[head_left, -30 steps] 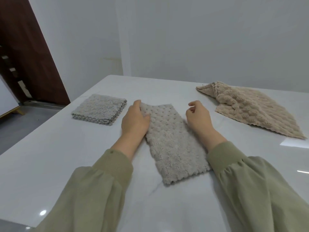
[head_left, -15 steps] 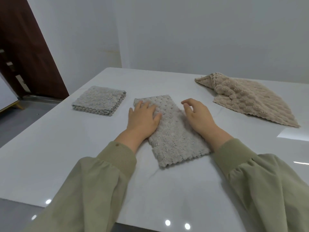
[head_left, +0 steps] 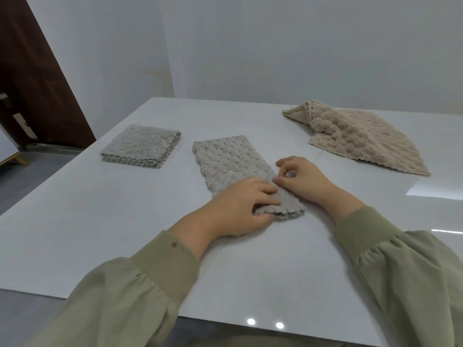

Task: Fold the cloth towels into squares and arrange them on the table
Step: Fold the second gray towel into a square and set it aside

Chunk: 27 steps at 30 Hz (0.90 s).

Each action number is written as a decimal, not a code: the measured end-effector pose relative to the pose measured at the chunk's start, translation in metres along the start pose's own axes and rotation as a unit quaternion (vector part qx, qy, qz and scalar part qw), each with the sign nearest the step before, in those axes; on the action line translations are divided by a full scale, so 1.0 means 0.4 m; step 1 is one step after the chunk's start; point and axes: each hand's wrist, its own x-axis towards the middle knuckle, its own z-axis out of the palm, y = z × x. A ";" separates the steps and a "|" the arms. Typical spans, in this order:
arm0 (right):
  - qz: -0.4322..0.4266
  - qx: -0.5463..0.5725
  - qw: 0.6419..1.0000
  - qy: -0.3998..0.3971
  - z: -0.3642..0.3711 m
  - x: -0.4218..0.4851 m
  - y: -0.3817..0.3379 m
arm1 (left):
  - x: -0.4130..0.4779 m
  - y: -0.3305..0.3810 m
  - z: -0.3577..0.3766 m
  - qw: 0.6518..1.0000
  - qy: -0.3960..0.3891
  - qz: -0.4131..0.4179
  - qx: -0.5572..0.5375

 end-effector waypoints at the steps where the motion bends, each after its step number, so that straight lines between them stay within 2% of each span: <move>1: 0.002 -0.006 1.000 0.012 0.003 0.003 0.004 | 0.002 -0.001 -0.001 1.000 -0.008 -0.002 0.009; 6: -0.003 -0.036 0.998 0.043 0.012 0.007 0.008 | 0.003 0.007 -0.001 0.994 -0.099 0.014 0.051; 9: -0.039 -0.032 0.992 0.115 0.006 -0.001 -0.010 | 0.001 0.000 -0.009 0.995 -0.083 0.006 0.052; 11: -0.072 -0.062 0.994 0.052 0.004 -0.005 -0.016 | -0.004 -0.018 -0.016 0.990 -0.085 -0.069 0.085; 13: -0.066 -0.188 0.977 -0.072 0.014 -0.005 -0.006 | -0.015 -0.034 -0.015 0.968 -0.152 -0.142 0.143; 15: -0.030 -0.227 0.966 -0.117 0.016 0.000 0.006 | -0.020 -0.042 -0.013 0.964 -0.170 -0.158 0.130; 17: -0.037 -0.191 0.979 -0.065 0.009 0.015 0.009 | -0.008 -0.056 -0.020 0.977 -0.103 -0.169 0.084; 19: -0.053 -0.157 0.986 -0.028 0.003 0.039 -0.001 | 0.018 -0.102 -0.034 0.976 0.019 -0.208 0.064; 22: -0.043 -0.130 0.990 -0.042 0.010 0.097 -0.008 | 0.045 -0.205 -0.053 0.938 0.163 -0.297 0.078; 24: -0.019 -0.105 0.993 -0.054 0.026 0.147 -0.004 | 0.056 -0.251 -0.066 0.911 0.193 -0.355 0.083; 27: 0.015 -0.065 0.996 -0.052 0.053 0.222 -0.001 | 0.078 -0.276 -0.071 0.887 0.174 -0.410 0.123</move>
